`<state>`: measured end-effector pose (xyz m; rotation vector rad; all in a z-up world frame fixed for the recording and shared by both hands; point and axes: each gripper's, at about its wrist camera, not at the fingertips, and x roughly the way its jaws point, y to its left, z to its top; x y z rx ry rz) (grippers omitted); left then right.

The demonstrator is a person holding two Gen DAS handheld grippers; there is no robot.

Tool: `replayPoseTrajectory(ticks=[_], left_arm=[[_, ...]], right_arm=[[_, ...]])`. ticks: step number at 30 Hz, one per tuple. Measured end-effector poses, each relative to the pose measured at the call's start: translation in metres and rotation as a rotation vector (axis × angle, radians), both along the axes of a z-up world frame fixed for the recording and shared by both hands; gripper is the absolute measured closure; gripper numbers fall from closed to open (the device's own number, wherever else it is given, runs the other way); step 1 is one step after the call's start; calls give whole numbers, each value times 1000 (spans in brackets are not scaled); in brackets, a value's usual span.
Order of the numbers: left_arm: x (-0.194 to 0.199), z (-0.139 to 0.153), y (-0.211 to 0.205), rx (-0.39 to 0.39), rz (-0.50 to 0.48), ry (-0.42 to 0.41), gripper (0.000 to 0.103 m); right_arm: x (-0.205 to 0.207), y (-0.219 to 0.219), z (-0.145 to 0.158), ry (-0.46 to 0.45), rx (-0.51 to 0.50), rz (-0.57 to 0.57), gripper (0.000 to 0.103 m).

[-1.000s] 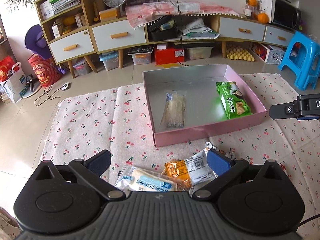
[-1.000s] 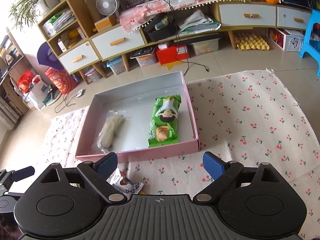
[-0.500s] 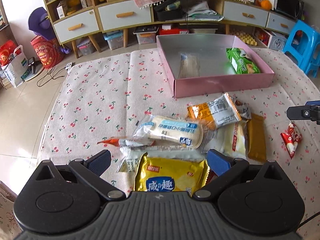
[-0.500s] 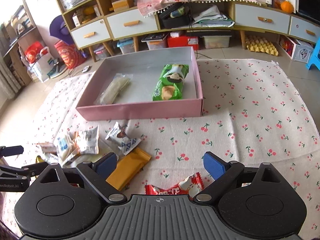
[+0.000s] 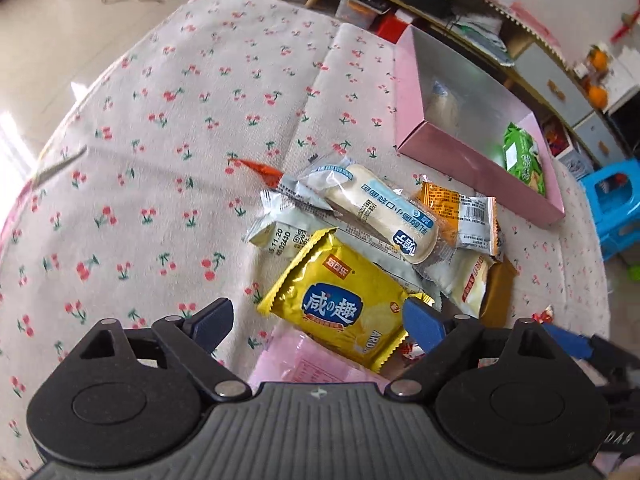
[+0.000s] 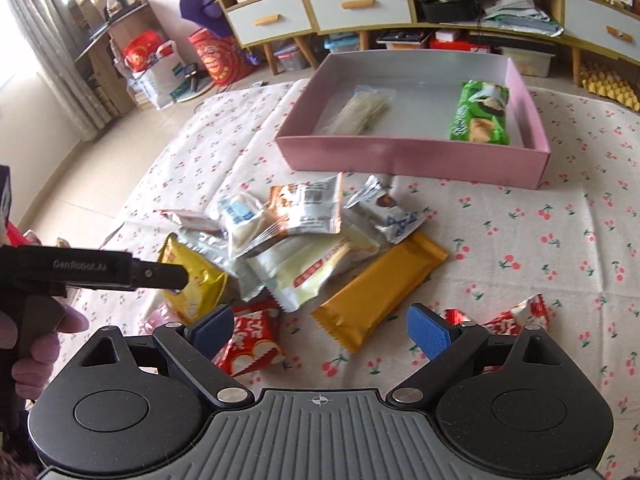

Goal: Organize snacks
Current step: 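Grasp the yellow cracker packet with the left tool while the right tool grasps a red candy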

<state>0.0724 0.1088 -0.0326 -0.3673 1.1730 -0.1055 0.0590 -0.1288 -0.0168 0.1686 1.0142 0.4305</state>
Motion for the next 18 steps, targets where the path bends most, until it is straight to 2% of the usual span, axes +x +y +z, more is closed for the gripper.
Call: replayPoseTrajectory(ticks=[7, 9, 11, 14, 16, 18], left_arm=[[-4, -7, 3, -120, 115, 58, 24], [-4, -10, 5, -138, 153, 71, 28], [0, -12, 6, -137, 188, 75, 33], [0, -14, 8, -147, 219, 78, 34], [-2, -13, 9, -145, 222, 71, 35], [-3, -13, 9, -144, 224, 64, 36]], right_arm=[[-3, 20, -10, 39, 9, 33, 11], [-2, 25, -12, 47, 4, 36, 18], [-1, 28, -16, 60, 6, 38, 32], [0, 32, -23, 81, 3, 45, 45], [0, 35, -26, 90, -4, 56, 51], [-2, 37, -27, 72, -18, 64, 54]])
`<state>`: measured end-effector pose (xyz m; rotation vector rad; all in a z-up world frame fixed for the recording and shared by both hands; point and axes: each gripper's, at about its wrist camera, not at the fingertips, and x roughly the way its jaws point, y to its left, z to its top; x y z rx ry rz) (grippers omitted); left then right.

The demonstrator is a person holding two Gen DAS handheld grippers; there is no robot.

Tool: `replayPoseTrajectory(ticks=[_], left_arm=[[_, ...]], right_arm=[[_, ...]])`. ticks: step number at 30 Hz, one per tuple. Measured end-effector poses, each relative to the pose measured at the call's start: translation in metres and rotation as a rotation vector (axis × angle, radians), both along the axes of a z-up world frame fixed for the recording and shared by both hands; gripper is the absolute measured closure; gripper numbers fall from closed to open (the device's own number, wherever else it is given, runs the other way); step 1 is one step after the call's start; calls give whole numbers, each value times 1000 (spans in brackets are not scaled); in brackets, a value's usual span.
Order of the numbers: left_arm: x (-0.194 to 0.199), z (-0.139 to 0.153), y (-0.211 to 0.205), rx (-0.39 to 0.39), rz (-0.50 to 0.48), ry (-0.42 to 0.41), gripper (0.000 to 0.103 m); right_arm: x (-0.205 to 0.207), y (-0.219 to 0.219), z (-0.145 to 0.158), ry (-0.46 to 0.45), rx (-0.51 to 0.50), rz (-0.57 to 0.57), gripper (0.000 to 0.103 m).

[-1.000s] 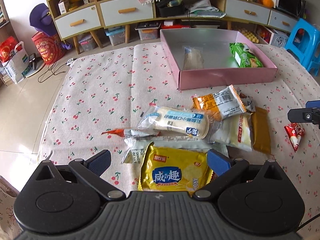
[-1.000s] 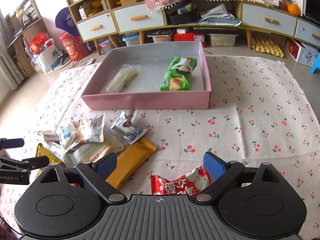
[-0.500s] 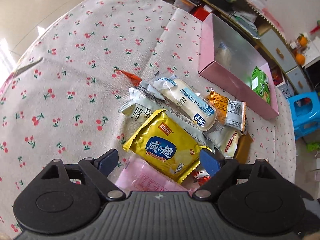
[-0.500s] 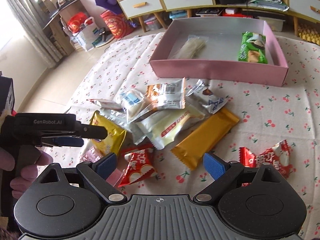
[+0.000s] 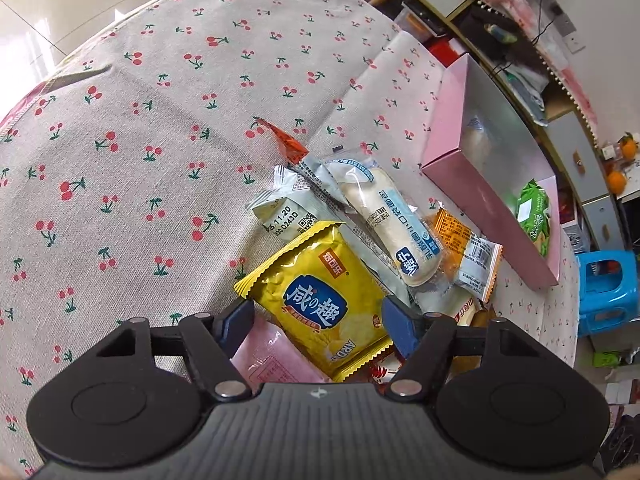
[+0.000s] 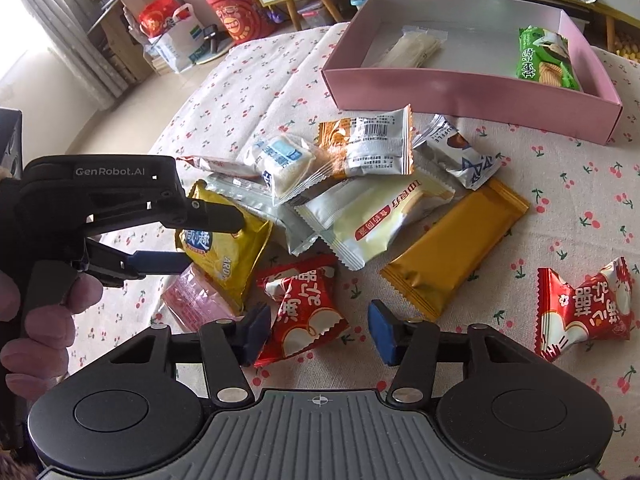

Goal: Organize snacks
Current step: 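Grasp the yellow cracker packet with the left tool while the right tool grasps a red candy, then lift the yellow packet with the left tool while the right tool carries the red candy to the box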

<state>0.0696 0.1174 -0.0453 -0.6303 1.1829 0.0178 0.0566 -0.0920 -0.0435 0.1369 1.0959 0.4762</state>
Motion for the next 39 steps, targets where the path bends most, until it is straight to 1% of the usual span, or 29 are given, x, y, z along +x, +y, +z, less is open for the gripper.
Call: replayPoseTrajectory(ticks=[2, 7, 10, 13, 17, 19, 20, 22, 24, 29, 39], left_arm=[[-1, -1, 2, -13, 14, 2, 37], [1, -2, 4, -33, 55, 8, 34], [1, -1, 3, -32, 80, 3, 33], [2, -1, 2, -18, 93, -3, 35], [3, 0, -1, -1, 84, -15, 40], [3, 0, -1, -5, 76, -20, 42], [2, 1, 0, -11, 70, -19, 47], [1, 2, 4, -30, 62, -20, 47], [0, 5, 7, -41, 54, -30, 48], [-3, 12, 12, -72, 48, -57, 48], [1, 28, 4, -108, 31, -106, 48]], right_arm=[[-2, 2, 1, -13, -15, 9, 58], [-4, 6, 0, -31, -31, 25, 62], [-6, 8, 1, -33, -35, 29, 62], [-7, 10, 1, -42, -43, 45, 62], [-10, 12, 2, -52, -58, 67, 62], [-9, 11, 2, -50, -65, 64, 64], [-9, 11, 3, -48, -66, 61, 65], [-7, 10, 4, -35, -63, 50, 66], [-5, 5, 5, -13, -46, 33, 66], [4, -16, 12, 40, 42, -37, 66], [15, -47, 32, 65, 178, -127, 66]])
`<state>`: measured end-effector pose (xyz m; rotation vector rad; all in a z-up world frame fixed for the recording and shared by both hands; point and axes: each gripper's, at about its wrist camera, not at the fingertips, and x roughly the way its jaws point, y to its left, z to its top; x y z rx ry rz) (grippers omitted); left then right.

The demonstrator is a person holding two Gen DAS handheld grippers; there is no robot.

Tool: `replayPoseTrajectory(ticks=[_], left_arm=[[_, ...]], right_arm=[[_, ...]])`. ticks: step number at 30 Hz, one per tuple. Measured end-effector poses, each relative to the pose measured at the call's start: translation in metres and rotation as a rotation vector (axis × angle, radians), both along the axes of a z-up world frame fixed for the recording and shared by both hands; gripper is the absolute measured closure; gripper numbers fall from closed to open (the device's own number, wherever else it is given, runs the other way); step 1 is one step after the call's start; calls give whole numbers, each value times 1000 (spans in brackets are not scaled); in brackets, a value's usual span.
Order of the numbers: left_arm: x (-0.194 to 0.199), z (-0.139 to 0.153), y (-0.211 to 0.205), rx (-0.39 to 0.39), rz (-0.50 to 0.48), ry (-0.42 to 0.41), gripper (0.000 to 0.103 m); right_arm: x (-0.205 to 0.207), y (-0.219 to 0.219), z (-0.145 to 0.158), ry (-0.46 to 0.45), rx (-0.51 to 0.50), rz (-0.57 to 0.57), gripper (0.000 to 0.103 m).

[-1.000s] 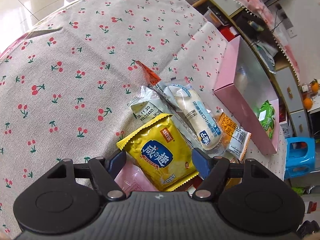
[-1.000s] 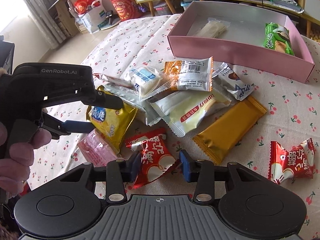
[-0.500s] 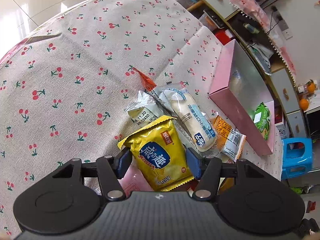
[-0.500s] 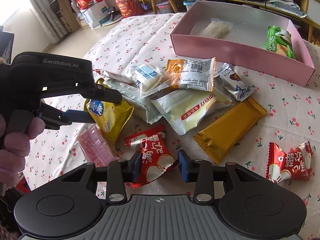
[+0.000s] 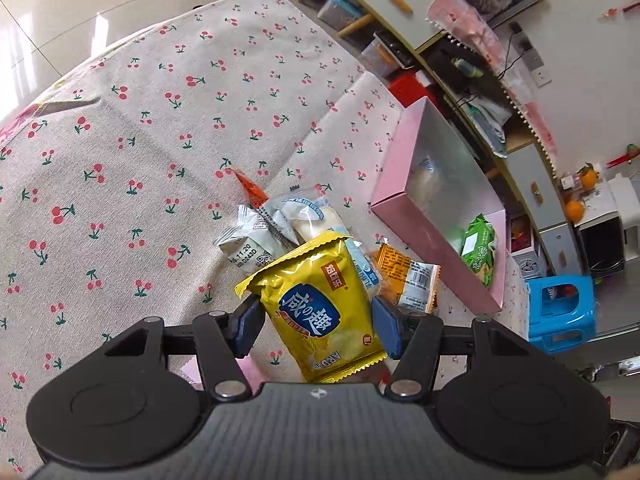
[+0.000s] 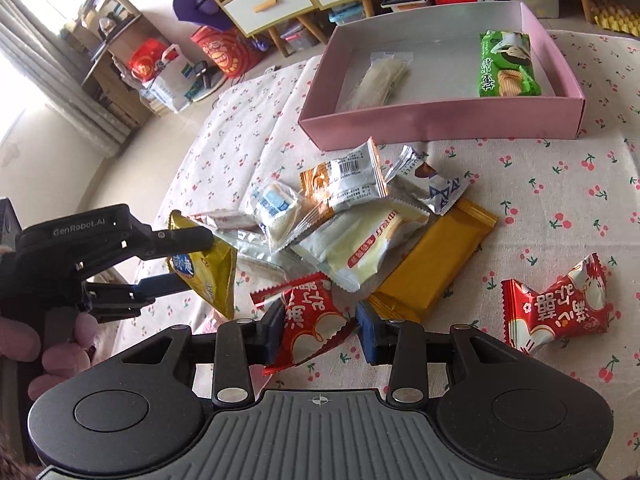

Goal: Organize snacks
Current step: 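Lift the yellow packet with the left tool while the right tool carries the red candy to the box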

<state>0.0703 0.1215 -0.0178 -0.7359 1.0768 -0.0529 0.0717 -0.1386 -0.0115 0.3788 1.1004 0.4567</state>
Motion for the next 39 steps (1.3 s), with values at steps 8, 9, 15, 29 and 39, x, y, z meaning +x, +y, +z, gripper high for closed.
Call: replayPoseTrajectory(ticks=[8, 9, 15, 29, 39], left_arm=[[15, 14, -16, -32, -9, -44, 48], [17, 16, -19, -32, -7, -50, 48], [20, 18, -36, -2, -98, -59, 48], [0, -10, -68, 118, -354, 31, 48], [-9, -8, -81, 204, -429, 0, 48]], right_arm=[[13, -22, 17, -19, 79, -72, 82], [15, -24, 16, -12, 77, -68, 81], [8, -20, 5, 67, -23, 32, 58], [-35, 1, -15, -3, -232, 439, 31], [-53, 25, -31, -111, -453, 547, 43]])
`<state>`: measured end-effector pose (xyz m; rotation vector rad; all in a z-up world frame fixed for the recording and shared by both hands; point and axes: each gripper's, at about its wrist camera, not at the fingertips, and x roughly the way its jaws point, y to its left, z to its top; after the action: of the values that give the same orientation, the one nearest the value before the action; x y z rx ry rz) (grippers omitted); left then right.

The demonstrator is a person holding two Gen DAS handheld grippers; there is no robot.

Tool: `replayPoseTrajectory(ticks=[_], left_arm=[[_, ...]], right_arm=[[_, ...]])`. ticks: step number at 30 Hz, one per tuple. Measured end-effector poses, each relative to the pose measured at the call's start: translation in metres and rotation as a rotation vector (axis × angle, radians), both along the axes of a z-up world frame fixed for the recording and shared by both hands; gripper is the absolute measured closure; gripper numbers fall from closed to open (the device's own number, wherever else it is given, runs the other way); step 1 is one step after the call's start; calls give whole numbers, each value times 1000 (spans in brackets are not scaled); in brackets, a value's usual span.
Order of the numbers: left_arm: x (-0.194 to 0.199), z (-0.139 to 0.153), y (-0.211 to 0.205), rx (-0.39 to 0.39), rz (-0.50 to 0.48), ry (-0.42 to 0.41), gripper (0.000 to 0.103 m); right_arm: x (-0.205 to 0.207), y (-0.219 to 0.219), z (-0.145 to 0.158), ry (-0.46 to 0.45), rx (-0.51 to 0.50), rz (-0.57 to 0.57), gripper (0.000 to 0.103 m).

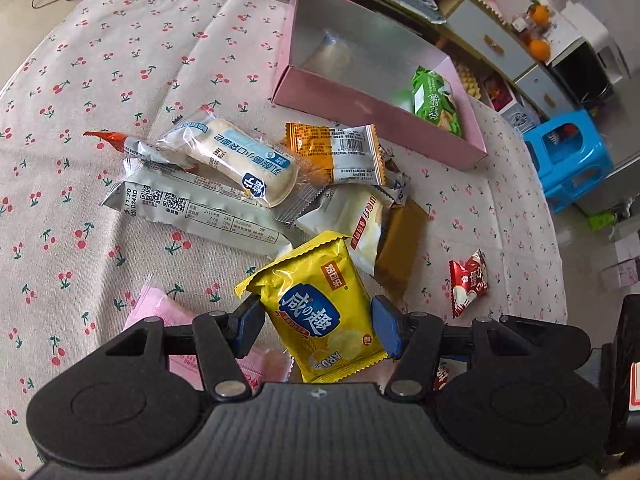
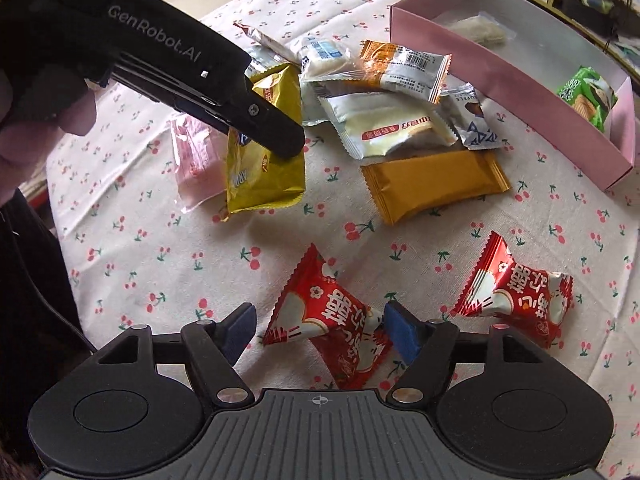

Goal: Organize snacks
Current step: 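Lift the yellow packet with the left tool while the right tool carries the red candy to the box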

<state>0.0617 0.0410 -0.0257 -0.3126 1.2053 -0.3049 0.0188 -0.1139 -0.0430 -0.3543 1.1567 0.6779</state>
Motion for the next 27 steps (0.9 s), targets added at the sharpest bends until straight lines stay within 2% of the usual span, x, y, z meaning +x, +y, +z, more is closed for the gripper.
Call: replayPoseTrajectory(ticks=[2, 4, 9, 15, 23, 27], left_arm=[[0, 1, -1, 5, -6, -3, 48], [0, 2, -2, 6, -7, -6, 48], [2, 8, -2, 1, 0, -23, 48], [14, 23, -2, -15, 29, -80, 48], [55, 36, -9, -1, 80, -161, 48], [83, 44, -14, 17, 81, -219, 48]], right_arm=[[0, -1, 3, -19, 8, 3, 67], [3, -4, 7, -11, 44, -11, 73], [12, -15, 21, -9, 120, -69, 74], [36, -41, 47, -26, 240, -210, 74], [87, -67, 68, -73, 274, -412, 74], [121, -81, 70, -75, 337, -519, 74]])
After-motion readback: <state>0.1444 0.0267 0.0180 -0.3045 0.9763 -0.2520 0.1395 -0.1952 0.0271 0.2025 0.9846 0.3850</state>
